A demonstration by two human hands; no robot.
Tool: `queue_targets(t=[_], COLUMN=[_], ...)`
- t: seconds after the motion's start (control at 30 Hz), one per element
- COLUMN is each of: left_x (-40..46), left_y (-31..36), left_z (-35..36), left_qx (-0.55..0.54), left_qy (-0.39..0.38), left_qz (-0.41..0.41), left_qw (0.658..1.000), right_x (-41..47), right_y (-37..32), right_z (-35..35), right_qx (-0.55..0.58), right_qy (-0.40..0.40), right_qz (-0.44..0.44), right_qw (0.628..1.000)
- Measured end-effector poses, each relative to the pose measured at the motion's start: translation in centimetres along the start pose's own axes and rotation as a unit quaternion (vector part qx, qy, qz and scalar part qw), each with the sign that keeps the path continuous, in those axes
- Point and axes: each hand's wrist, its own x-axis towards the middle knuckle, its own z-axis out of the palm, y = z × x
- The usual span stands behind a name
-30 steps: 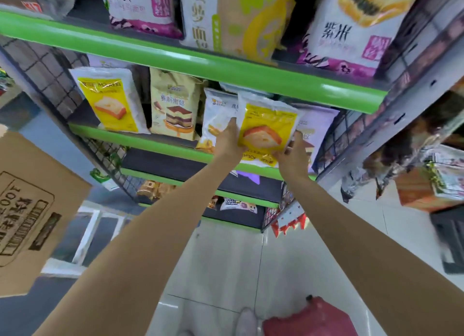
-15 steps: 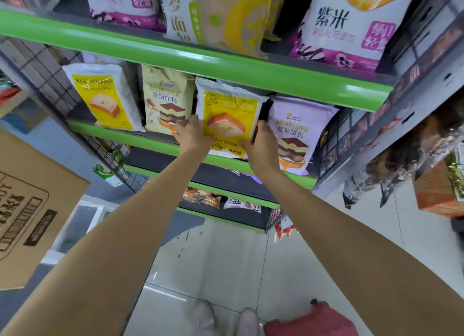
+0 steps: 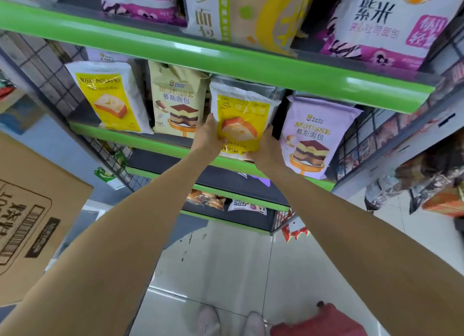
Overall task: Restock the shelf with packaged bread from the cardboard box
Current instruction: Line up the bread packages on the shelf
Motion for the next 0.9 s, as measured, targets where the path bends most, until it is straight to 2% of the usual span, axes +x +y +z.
queue_targets(t=[0.1, 0.2, 0.27, 0.3, 0.37, 0.43, 0.47, 0.5, 0.53, 0.57, 0.63, 0.67, 0.73, 0.8, 0.9], left_x=[-0.5, -0.9, -1.4, -1.8, -2.3, -2.8, -3.1, -3.1, -3.1, -3.2, -3.0, -2.7, -2.2, -1.8, -1.4], left_y=[-0.8, -0.9, -0.7, -0.7, -0.7, -0.6, -0.4, -0.3, -0.3, -0.2, -0.1, -0.3, -0.6, -0.9, -1.3], left_z=[0.0, 0.0, -0.2, -0.3, -0.9, -1.8, -2.3, -2.6, -2.9, -3.0, -3.0, -2.9, -2.9, -2.7, -1.9], left_qx=[0.003, -0.065, -0.154, -0.177, -0.079, 0.027, 0.059, 0.09, 0.108, 0.102, 0.041, 0.002, -0.102, -0.219, -0.277], left_qy=[0.026, 0.035, 0.047, 0.085, 0.227, 0.346, 0.373, 0.37, 0.338, 0.279, 0.152, 0.131, 0.14, 0.128, 0.102], left_qz=[-0.012, -0.016, -0.032, -0.035, 0.003, 0.116, 0.176, 0.225, 0.256, 0.265, 0.229, 0.208, 0.162, 0.107, 0.095], left_qw=[1.0, 0.997, 0.986, 0.98, 0.971, 0.931, 0.909, 0.897, 0.899, 0.917, 0.961, 0.969, 0.972, 0.961, 0.951], right_x=[-1.0, -1.9, -2.7, -3.1, -3.4, -3.6, -3.6, -3.6, -3.6, -3.5, -3.0, -2.9, -2.7, -2.8, -2.5], right_y=[-0.3, -0.7, -0.9, -1.0, -1.4, -1.8, -2.0, -2.2, -2.4, -2.6, -3.1, -3.3, -3.0, -2.3, -2.0], right_z=[-0.1, 0.2, 0.1, -0.1, -1.1, -2.7, -3.4, -4.0, -4.3, -4.3, -4.1, -3.9, -3.4, -2.5, -1.6], right_qx=[-0.002, 0.029, 0.044, 0.049, 0.094, 0.147, 0.151, 0.145, 0.137, 0.135, 0.181, 0.223, 0.243, 0.186, 0.163], right_qy=[0.005, 0.06, 0.107, 0.138, 0.192, 0.197, 0.188, 0.176, 0.166, 0.161, 0.172, 0.183, 0.202, 0.191, 0.176], right_qz=[0.015, -0.012, -0.055, -0.076, -0.094, -0.09, -0.098, -0.114, -0.133, -0.144, -0.126, -0.102, -0.063, -0.048, -0.014], right_qw=[1.0, 0.998, 0.992, 0.986, 0.972, 0.965, 0.965, 0.967, 0.968, 0.967, 0.96, 0.952, 0.947, 0.963, 0.971])
